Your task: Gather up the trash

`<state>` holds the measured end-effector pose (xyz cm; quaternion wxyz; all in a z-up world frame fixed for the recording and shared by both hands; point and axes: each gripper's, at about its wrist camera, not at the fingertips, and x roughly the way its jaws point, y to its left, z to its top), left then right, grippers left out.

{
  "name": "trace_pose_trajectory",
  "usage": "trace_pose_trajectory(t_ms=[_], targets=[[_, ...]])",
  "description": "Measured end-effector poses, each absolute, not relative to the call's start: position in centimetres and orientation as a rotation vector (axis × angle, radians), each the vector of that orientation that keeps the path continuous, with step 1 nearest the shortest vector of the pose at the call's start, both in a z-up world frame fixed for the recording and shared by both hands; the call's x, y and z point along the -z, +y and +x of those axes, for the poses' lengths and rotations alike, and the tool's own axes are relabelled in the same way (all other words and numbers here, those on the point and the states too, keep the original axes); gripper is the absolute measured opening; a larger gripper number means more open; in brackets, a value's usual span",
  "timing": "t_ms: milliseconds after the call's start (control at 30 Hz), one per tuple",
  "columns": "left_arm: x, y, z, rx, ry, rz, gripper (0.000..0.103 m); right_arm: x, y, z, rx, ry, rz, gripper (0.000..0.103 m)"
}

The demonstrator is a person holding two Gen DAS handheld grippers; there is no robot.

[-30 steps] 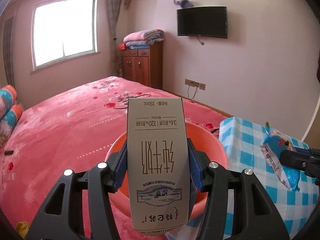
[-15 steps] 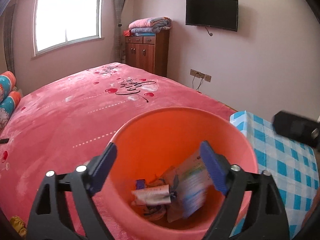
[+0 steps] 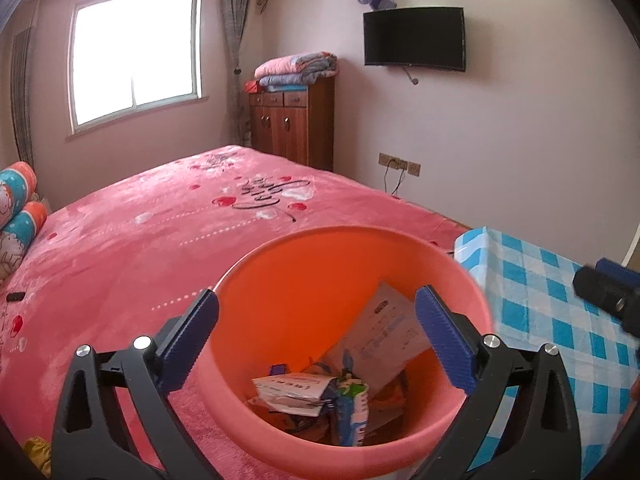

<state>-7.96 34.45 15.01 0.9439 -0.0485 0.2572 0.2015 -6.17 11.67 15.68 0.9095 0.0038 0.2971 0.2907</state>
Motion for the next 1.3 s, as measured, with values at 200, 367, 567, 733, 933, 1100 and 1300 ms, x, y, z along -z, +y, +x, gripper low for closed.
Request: trace_pose_trajectory(t_ms=[200, 367, 567, 733, 933, 1100, 1300], targets=[[-16.1, 32.2, -8.3, -0.365, 0.488, -0.082, 0.099, -14.5, 9.5, -6.7, -0.518, 0.594, -0.016, 0.091], [-16.6, 30.0, -8.7, -0.326, 0.466, -0.064, 0.099, -14.0, 7.4, -7.3, -0.463, 0.581, -0.015, 0.093], [-16.7, 27.4, -8.6, -0.286, 0.471, -0.041, 0.099, -13.8, 5.4, -8.0, -0.409, 0.568, -0.008, 0.094], [-16.8, 25.0, -8.8, -0.243, 0.475, -0.026, 0.099, -13.5, 3.4, -8.8, -0.372, 0.565, 0.004, 0.094], [-16.6, 21.9, -9.1, -0.187, 0.484, -0.002, 0.099, -13.4, 0.9, -10.1, -0.316, 0.546, 0.012, 0.094], [-16.2, 19.2, -9.5, -0.144, 0.492, 0.021, 0.099, -13.2, -1.8, -11.3, -0.26, 0.537, 0.03, 0.094], [-15.6, 15.9, -10.1, -0.104, 0.495, 0.067, 0.099, -12.7, -4.9, -13.0, -0.187, 0.521, 0.032, 0.094]])
